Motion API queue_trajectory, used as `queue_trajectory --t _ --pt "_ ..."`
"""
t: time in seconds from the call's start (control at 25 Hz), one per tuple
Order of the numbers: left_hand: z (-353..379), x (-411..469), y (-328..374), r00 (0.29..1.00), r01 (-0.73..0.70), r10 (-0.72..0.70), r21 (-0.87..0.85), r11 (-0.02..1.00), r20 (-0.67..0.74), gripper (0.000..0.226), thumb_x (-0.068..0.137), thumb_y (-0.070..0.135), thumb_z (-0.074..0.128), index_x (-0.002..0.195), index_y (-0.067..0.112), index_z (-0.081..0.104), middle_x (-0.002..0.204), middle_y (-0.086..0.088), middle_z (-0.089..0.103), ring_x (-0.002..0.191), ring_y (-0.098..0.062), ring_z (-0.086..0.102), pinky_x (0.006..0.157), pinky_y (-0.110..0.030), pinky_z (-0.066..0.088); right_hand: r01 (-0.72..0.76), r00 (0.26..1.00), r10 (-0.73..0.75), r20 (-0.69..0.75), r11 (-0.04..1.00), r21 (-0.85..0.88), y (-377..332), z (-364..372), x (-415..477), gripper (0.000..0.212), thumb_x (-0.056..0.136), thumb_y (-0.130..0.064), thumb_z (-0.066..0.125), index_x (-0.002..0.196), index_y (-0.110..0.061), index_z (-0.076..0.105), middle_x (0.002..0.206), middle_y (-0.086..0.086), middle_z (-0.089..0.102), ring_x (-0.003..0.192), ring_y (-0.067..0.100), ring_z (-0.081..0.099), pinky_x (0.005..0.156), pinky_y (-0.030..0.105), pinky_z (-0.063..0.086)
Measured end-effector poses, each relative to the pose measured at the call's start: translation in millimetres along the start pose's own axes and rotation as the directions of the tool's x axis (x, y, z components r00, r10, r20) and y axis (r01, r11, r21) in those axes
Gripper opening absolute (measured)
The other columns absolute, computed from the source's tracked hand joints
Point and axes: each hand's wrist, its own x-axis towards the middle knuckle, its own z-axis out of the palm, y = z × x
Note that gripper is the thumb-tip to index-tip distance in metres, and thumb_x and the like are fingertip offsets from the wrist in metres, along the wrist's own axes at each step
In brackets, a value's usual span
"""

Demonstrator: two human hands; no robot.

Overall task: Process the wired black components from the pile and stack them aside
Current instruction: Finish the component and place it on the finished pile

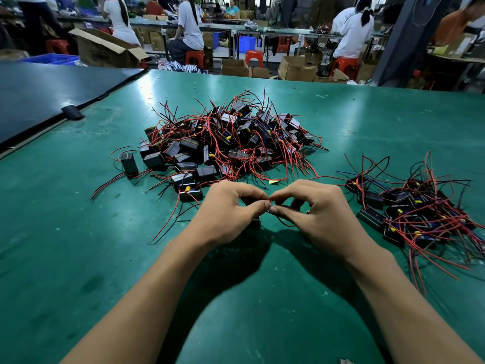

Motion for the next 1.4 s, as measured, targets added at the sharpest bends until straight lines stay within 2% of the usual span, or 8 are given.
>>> queue_trajectory --t 0.12,0.2,0.48,0.56,0.68,0.84,1.16,1.4 --pt "-0.2 -0.4 -0.5 1.000 -0.004 0.004 -0.014 1.000 -0.006 0.005 0.086 0.017 0.073 0.089 0.017 0.078 0.078 -0.003 0.074 0.064 -0.002 0.063 0.061 -0.005 0.043 0.028 0.999 -0.029 -0.030 0.999 -0.033 -0.4 0.3 0.3 0.014 0.083 -0.028 0.081 0.092 -0.017 0.079 0.084 -0.008 0.071 0.065 0.013 0.062 0.063 0.036 0.053" --pt "-0.1 -0.6 -0.1 1.000 -0.029 0.029 0.012 1.000 -0.011 0.007 0.086 0.018 0.074 0.090 0.016 0.078 0.080 0.000 0.074 0.073 -0.004 0.064 0.065 -0.005 0.042 -0.001 0.998 0.002 -0.058 1.000 0.007 -3.6 1.1 -0.1 0.008 0.086 -0.025 0.078 0.087 -0.017 0.078 0.079 -0.009 0.070 0.065 0.008 0.060 0.063 0.026 0.050" --pt "1.0 0.5 1.7 0.999 -0.039 0.039 0.008 0.999 -0.031 0.008 0.084 0.016 0.075 0.091 0.015 0.080 0.081 0.004 0.074 0.076 -0.002 0.065 0.074 -0.014 0.048 -0.383 0.916 0.399 -0.029 0.896 0.226 -8.4 20.7 1.7 0.026 0.093 -0.024 0.067 0.068 -0.018 0.064 0.052 -0.015 0.051 0.051 0.002 0.042 0.051 0.013 0.032" --pt "0.5 0.3 0.9 0.999 -0.016 0.016 -0.016 1.000 -0.045 0.007 0.085 0.017 0.074 0.089 0.017 0.079 0.079 0.004 0.074 0.075 -0.005 0.066 0.073 -0.017 0.050 -0.354 0.922 0.382 -0.064 0.897 0.264 -8.8 21.4 1.3 0.020 0.091 -0.024 0.070 0.072 -0.019 0.065 0.056 -0.015 0.054 0.053 0.001 0.045 0.052 0.013 0.034" --pt "-0.4 1.4 -0.2 0.998 0.026 -0.028 -0.032 0.999 -0.054 0.006 0.085 0.019 0.074 0.089 0.017 0.079 0.079 0.002 0.075 0.075 -0.012 0.070 0.072 -0.023 0.054 -0.126 0.976 0.155 -0.152 0.975 0.181 -7.8 14.6 -0.2 0.007 0.086 -0.016 0.078 0.088 -0.018 0.072 0.077 -0.013 0.068 0.065 0.004 0.059 0.063 0.014 0.046" --pt "-2.6 1.7 -0.9 0.998 0.048 -0.050 -0.047 0.998 -0.026 0.007 0.086 0.018 0.074 0.090 0.017 0.079 0.078 -0.001 0.074 0.067 -0.005 0.066 0.064 -0.012 0.050 0.050 0.988 -0.044 -0.149 0.998 0.039 5.1 11.5 -1.2 0.015 0.083 -0.011 0.080 0.098 -0.012 0.078 0.094 -0.004 0.073 0.078 0.009 0.067 0.072 0.022 0.054" --pt "-2.8 2.0 -1.0 0.999 0.031 -0.031 -0.028 0.999 -0.020 0.009 0.085 0.022 0.075 0.090 0.016 0.079 0.081 0.004 0.074 0.079 -0.007 0.068 0.078 -0.022 0.054 0.006 0.994 -0.007 -0.107 1.000 -0.014 7.9 13.3 -3.0 0.006 0.090 -0.027 0.072 0.090 -0.021 0.075 0.085 -0.013 0.068 0.072 0.013 0.063 0.071 0.045 0.051" --pt "1.4 1.0 -0.7 0.997 -0.057 0.059 0.041 0.998 -0.048 0.004 0.082 0.018 0.076 0.085 0.019 0.079 0.080 0.006 0.074 0.079 -0.005 0.066 0.078 -0.025 0.051 -0.192 0.978 0.196 -0.064 0.979 0.064 -8.0 11.1 -0.6 0.011 0.081 -0.030 0.065 0.071 -0.025 0.065 0.067 -0.011 0.063 0.064 0.007 0.056 0.064 0.030 0.047"
